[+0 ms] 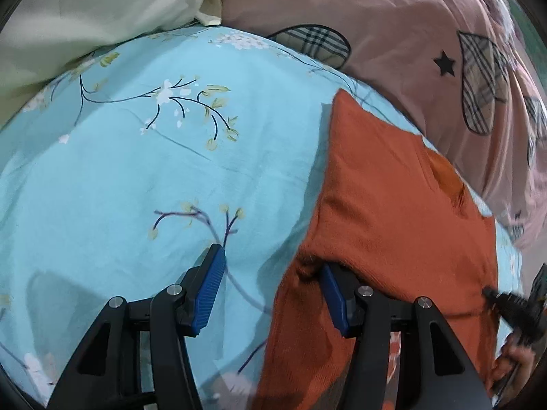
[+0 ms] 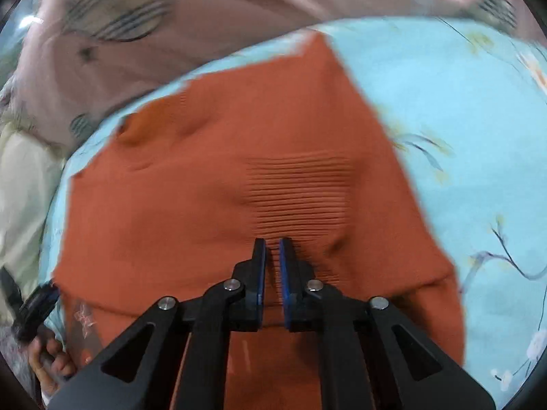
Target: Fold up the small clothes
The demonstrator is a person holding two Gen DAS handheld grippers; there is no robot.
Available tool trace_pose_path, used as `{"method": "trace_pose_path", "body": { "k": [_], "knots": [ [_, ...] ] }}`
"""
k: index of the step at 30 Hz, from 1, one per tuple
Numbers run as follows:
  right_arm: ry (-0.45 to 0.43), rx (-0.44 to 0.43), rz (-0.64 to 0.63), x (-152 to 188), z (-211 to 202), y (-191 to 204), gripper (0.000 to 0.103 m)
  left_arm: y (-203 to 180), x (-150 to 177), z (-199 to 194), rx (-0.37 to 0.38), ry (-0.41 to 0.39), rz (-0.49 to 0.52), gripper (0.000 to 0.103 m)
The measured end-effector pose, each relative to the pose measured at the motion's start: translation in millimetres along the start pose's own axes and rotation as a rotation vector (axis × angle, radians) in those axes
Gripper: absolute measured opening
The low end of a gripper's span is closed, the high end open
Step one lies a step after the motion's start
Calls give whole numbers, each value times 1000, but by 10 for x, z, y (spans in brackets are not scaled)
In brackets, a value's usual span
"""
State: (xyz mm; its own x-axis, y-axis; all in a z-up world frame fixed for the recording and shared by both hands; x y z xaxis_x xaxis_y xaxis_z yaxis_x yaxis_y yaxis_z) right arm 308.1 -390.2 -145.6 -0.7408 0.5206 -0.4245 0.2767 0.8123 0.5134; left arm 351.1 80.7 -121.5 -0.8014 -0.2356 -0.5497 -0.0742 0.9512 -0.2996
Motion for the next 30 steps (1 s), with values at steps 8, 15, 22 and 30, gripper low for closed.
{"method": "trace_pose_path", "body": {
  "k": [8,15,22,30],
  "knots": [
    [23,-84,-9,557,-943,-193,30,31,714,-571,110,130,150,66],
    [23,-105,75,1291,-1525,-620,45,-34,1593,-1136,286,253,201,71],
    [118,-370,46,1896,-1528,-330,45,-6,2067,-1489,409,287,197,72],
    [88,-526,71,2158,-1696,-317,36,44,2242,-1629,486,301,163,67]
  ]
}}
Point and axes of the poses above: each gripper's, at about its wrist camera, not at the fingertips, and z roughly the way its jaws point, y to its left, x to its underside, the point moved 7 cm from there along z, roughly the way its jaws point, and after that the axes turned 2 degrees about -x, right-handed, at the moved point
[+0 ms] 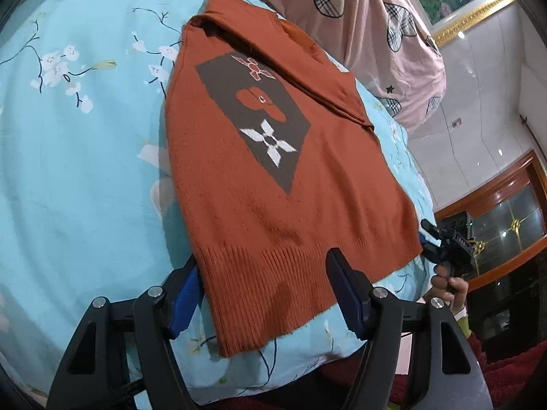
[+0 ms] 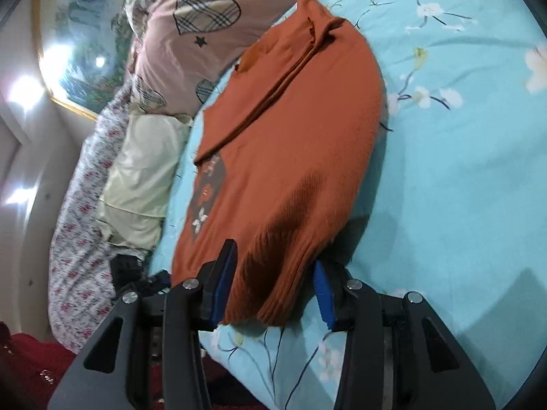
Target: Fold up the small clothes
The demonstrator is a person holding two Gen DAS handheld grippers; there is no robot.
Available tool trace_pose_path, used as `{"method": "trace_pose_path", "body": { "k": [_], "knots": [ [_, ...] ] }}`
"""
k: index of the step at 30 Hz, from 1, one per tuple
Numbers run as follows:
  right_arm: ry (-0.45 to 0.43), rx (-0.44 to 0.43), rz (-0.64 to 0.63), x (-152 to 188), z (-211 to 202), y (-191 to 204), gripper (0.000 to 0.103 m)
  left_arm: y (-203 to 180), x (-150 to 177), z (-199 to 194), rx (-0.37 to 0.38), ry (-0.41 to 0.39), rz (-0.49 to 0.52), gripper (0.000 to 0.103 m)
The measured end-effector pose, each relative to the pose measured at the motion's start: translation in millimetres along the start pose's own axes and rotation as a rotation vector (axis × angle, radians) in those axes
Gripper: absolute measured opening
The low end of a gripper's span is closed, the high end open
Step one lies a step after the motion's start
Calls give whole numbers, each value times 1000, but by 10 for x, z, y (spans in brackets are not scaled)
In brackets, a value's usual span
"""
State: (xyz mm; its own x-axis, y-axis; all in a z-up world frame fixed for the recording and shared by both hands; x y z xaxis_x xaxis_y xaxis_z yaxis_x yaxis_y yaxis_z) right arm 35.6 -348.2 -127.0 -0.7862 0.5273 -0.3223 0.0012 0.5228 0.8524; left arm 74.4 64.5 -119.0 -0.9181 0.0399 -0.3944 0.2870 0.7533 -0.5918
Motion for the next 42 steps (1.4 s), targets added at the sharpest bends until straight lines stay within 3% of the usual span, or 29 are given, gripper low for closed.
{"method": "trace_pose_path", "body": {
  "k": [1,2,3,4,6,7,9,14,16,18,24,30,36,42],
  "knots": [
    [-7,1,-1,9,-33,-2,31,-21,-20,37,-11,0,12,66],
    [-4,15,-4,16,-36,-15,13,-30,-24,52,-20,1,20,64],
    [2,30,-2,25,-36,-28,7,-27,-26,62,-27,2,24,57],
    [-3,42,-2,22,-56,-38,7,-11,-35,74,-44,1,26,50],
    [-49,41,-6,14,-189,-23,7,48,-33,78,-69,12,21,15],
    [-81,29,-3,0,-290,-19,7,83,-28,67,-67,16,15,13],
    [-109,27,2,-15,-434,-54,7,124,-14,45,-53,13,0,13],
    [-58,68,2,17,-333,-142,10,107,-4,79,-55,20,1,26],
    [-45,84,12,24,-237,-178,11,79,-15,100,-52,14,8,21],
    [-45,95,8,31,-177,-204,10,68,-17,105,-61,3,17,10],
    [-81,70,-18,-29,-332,-72,8,32,-149,-145,-71,-93,1,8],
    [-153,46,-93,-519,-369,267,7,-203,-749,-408,-68,-238,35,7],
    [-219,88,-131,-1325,-94,420,7,-279,-1613,-450,-98,-357,40,7],
    [-231,124,-169,-2115,278,519,7,-203,-2434,-364,-134,-429,4,7]
  ]
}}
Point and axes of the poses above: each gripper's, at about its wrist camera, not at the fingertips, and z roughly the way its jaws point, y to its left, x to its underside, the point moved 7 cm from there along z, roughly the way its jaws point, and after that the axes turned 2 degrees about -x, right-handed, at the moved point
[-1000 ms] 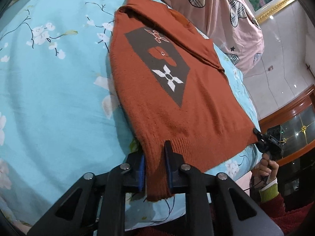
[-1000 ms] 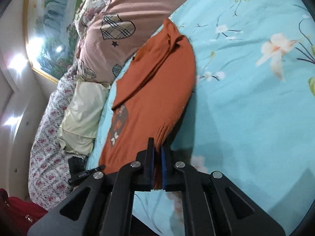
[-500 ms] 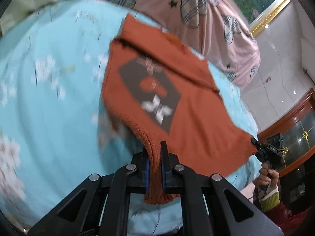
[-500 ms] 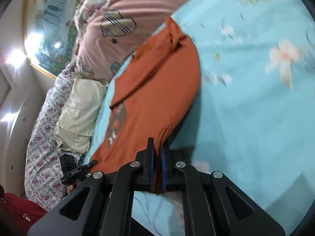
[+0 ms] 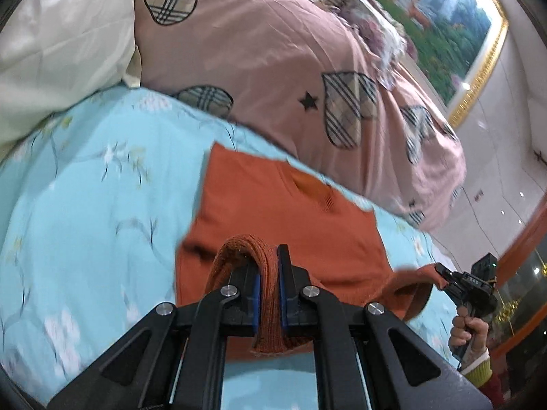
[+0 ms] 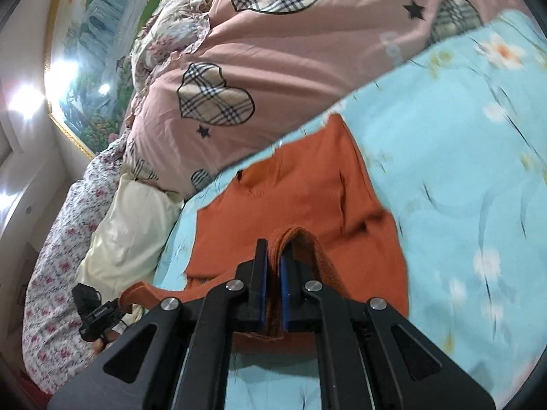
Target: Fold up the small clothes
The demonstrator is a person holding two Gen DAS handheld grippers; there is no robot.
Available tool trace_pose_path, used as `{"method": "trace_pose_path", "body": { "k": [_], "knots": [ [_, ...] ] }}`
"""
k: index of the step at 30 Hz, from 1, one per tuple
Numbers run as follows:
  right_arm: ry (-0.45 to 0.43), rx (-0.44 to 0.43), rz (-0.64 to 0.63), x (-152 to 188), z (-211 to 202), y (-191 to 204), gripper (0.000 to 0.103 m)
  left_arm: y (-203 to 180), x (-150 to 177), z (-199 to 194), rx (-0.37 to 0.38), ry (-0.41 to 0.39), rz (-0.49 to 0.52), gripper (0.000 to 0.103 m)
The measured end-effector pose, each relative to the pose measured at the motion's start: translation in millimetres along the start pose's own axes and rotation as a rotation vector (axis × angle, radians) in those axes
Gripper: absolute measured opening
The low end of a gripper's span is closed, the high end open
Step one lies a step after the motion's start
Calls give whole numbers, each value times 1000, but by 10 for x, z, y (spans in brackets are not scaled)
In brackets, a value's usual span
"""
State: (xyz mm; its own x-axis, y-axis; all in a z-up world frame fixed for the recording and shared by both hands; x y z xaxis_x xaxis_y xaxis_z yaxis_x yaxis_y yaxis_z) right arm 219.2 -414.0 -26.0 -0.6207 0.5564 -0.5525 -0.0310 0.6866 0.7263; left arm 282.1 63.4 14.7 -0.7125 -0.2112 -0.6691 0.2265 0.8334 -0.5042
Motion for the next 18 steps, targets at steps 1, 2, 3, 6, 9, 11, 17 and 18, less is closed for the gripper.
{"method": "trace_pose_path", "body": {
  "k": [1,2,3,6,9,11,17,18],
  "knots": [
    [-2,10,-7,-113,101,-9,7,12,-134,105,-10,-9,-1,7],
    [-2,14,-9,-189,171,-24,7,17,-209,181,-16,-13,-1,7],
    [-4,19,-8,-277,246,-45,7,20,-283,254,-23,-15,-1,7],
    [-9,36,-10,-499,451,-108,7,58,-508,557,-47,-16,8,7],
    [-11,61,-6,-650,630,-199,7,140,-616,810,-64,-5,7,7],
    [-9,91,-6,-734,755,-288,7,216,-687,1021,-76,7,1,7],
    [-2,143,22,-928,1101,-557,7,411,-887,1619,-122,28,-3,7],
    [0,149,27,-951,1164,-589,7,442,-904,1713,-130,33,-4,7]
  ]
}}
Point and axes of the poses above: each gripper's, at about its wrist camera, not at the fingertips, and z roughly the way its jaws point, y to its left, x to its underside, the point moved 7 cm from there along z, roughly the way its jaws point, and after that the axes turned 2 degrees about -x, right-handed, at the moved point
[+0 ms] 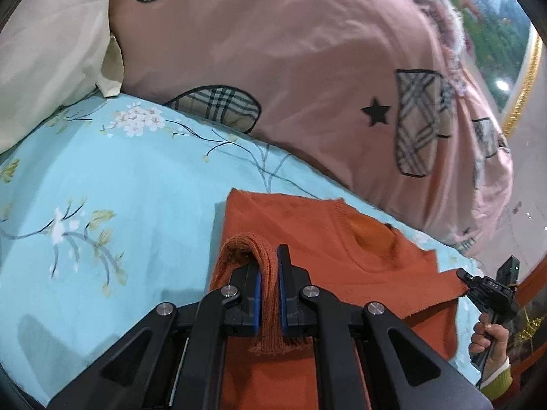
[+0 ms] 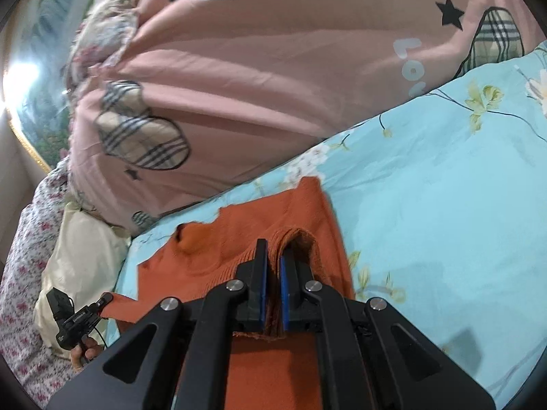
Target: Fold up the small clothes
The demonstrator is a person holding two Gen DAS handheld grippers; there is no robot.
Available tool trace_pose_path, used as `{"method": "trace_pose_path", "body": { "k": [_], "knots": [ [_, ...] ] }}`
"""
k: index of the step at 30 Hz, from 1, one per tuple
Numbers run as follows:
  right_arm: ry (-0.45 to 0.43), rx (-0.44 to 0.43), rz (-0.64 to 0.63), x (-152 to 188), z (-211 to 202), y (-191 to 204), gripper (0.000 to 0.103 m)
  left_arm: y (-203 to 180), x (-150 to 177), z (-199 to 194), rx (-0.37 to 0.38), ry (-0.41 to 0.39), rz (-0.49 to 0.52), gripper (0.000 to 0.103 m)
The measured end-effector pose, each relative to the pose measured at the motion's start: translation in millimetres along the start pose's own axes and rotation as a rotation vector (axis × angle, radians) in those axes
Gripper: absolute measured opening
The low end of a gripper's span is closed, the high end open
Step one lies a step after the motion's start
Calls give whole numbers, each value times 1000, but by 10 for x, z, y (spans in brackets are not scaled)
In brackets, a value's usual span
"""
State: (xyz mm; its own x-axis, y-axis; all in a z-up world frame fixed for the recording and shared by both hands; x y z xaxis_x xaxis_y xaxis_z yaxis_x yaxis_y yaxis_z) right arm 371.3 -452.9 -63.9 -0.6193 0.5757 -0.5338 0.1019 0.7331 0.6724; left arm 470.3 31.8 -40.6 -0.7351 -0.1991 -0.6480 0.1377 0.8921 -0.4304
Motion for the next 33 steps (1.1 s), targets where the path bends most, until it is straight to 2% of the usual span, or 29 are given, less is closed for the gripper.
{"method": "trace_pose_path", "body": {
  "k": [4,6,7,9,11,13,15,17,19,20,22,23,25,27,28,30,31,33],
  "knots": [
    [29,54,24,-23,311,-134,9,93,25,472,-50,71,12,8],
    [36,82,40,21,361,-204,9,117,84,546,-43,97,2,12],
    [37,87,48,38,345,-216,9,106,134,512,-28,101,0,13],
    [22,96,59,81,225,-216,11,37,240,378,6,98,19,32],
    [-30,125,11,116,7,-148,12,-87,389,200,46,91,38,41],
    [-81,167,-52,190,-214,-40,15,-300,623,20,110,107,72,42],
    [-81,151,-96,323,-327,92,20,-513,890,-30,161,144,113,43],
    [28,50,-190,605,-222,365,20,-705,1133,62,202,221,153,44],
    [234,-23,-313,1017,63,590,21,-817,1318,299,147,289,221,43],
    [293,-17,-360,1150,170,625,21,-835,1327,383,115,296,253,40],
    [348,76,-453,1250,390,584,21,-846,1199,526,88,291,271,35],
    [339,99,-451,1193,451,535,21,-813,1054,607,79,288,248,34],
    [278,101,-368,900,534,397,21,-674,692,759,33,247,190,33],
    [192,101,-286,567,540,284,20,-491,372,859,-15,208,126,35],
    [121,146,-244,352,498,186,21,-394,245,873,-48,185,93,35],
    [13,230,-162,71,358,3,23,-249,75,811,-77,145,39,43],
    [-33,236,-99,-28,254,-85,23,-186,30,736,-73,124,12,45],
    [-70,204,-20,-58,81,-165,23,-124,59,546,-44,87,-17,51]
  ]
}}
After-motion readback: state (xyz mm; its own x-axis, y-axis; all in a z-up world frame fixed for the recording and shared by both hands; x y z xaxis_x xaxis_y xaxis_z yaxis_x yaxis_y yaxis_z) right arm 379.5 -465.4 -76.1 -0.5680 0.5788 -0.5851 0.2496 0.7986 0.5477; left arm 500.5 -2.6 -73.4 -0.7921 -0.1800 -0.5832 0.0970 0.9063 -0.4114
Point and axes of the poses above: each gripper's, at about its wrist camera, not at the fingertips, and z roughly the way its jaws point, y to its left, x to its underside, the point moved 7 cm from there along z, roughly the way its jaws point, and after that the axes turned 2 degrees about -x, right-handed, at the moved point
